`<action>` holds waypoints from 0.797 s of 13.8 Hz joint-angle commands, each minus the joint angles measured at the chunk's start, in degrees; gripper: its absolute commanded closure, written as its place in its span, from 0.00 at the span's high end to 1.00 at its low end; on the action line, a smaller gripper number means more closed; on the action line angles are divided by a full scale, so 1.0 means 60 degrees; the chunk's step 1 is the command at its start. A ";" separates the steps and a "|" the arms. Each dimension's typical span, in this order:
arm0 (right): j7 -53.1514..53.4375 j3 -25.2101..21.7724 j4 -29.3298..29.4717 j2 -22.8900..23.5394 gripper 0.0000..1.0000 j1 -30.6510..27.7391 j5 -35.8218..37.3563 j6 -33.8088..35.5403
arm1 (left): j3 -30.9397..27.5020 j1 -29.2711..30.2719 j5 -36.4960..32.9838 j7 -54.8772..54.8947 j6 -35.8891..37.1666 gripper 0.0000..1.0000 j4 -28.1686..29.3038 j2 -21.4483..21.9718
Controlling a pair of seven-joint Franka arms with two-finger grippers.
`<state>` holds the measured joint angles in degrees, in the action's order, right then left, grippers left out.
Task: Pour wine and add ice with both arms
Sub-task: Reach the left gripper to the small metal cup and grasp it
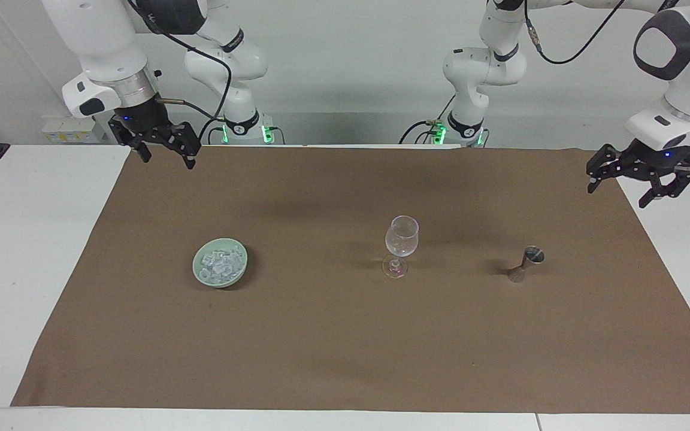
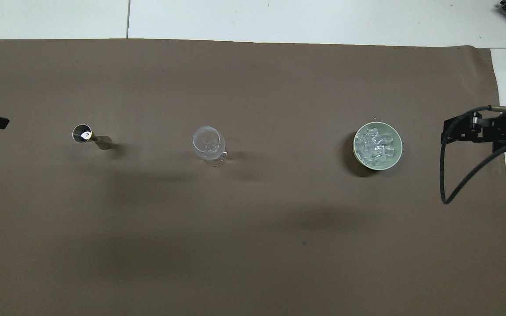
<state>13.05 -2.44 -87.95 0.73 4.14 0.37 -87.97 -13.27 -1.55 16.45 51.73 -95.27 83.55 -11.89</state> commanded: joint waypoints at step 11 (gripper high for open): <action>-0.0183 -0.0018 -0.0180 -0.0137 1.00 -0.0074 -0.0238 -0.0104 | 0.0102 0.2382 0.6057 0.9507 0.0962 1.00 0.1222 -0.2528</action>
<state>13.05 -2.44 -87.95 0.73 4.14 0.37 -87.97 -13.16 10.72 47.80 101.26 -92.69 90.49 -24.37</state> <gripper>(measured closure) 0.000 0.000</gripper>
